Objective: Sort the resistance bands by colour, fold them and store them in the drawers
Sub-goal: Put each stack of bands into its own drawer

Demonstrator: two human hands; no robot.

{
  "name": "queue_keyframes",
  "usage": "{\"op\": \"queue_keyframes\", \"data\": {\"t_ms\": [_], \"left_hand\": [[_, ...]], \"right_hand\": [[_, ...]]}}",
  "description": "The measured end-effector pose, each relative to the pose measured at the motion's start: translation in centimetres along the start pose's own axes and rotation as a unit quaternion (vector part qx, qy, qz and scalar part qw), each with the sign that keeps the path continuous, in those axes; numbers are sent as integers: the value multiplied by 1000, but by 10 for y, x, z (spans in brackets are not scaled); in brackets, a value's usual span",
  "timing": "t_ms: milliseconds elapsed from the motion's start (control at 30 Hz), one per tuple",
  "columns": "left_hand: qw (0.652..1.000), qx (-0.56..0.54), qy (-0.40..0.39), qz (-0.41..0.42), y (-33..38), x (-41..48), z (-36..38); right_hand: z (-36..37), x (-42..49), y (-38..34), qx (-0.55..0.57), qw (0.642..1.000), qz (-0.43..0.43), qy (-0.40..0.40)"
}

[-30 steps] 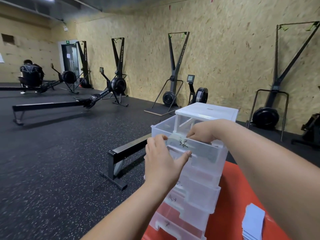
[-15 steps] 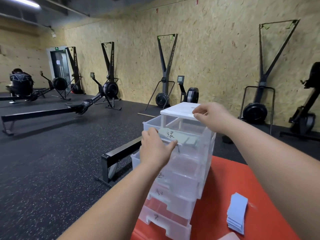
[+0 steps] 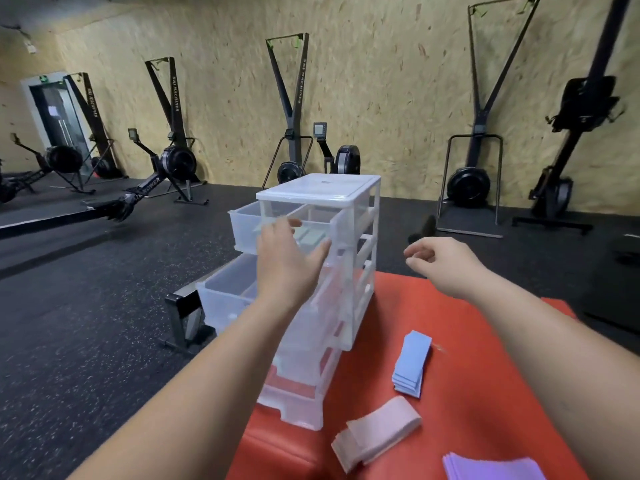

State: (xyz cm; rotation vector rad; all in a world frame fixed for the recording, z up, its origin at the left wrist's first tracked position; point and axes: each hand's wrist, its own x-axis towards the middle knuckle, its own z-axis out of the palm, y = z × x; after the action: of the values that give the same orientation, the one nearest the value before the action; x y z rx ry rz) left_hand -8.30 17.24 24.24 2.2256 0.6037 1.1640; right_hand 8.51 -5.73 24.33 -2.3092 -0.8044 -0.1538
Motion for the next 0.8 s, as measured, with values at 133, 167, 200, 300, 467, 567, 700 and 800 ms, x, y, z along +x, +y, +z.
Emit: {"op": "queue_keyframes", "data": {"t_ms": [133,167,200,300,467,567,700,800], "left_hand": [[988,-71,-46,131,29,-59,47],[984,-76,-72,144,32,-73,62],[981,-79,-101,148,32,-85,78],[973,-58,-192,116,16,-112,128],[951,7,-309,0,-26,-134,193],[934,20,-352,-55,-48,-140,221],[918,-8,-381,-108,-73,-151,255],[914,-49,-376,-146,-81,-150,272]], "right_hand": [[22,-21,54,0,998,51,-28],[30,-26,67,-2,997,63,-38],[38,-30,81,-7,996,73,-47],[63,-39,118,-25,990,110,-79],[104,-39,170,-66,979,143,-130],[129,-28,193,-80,974,155,-141],[157,-8,217,-99,974,157,-134],[172,6,229,-103,971,159,-144]]}}
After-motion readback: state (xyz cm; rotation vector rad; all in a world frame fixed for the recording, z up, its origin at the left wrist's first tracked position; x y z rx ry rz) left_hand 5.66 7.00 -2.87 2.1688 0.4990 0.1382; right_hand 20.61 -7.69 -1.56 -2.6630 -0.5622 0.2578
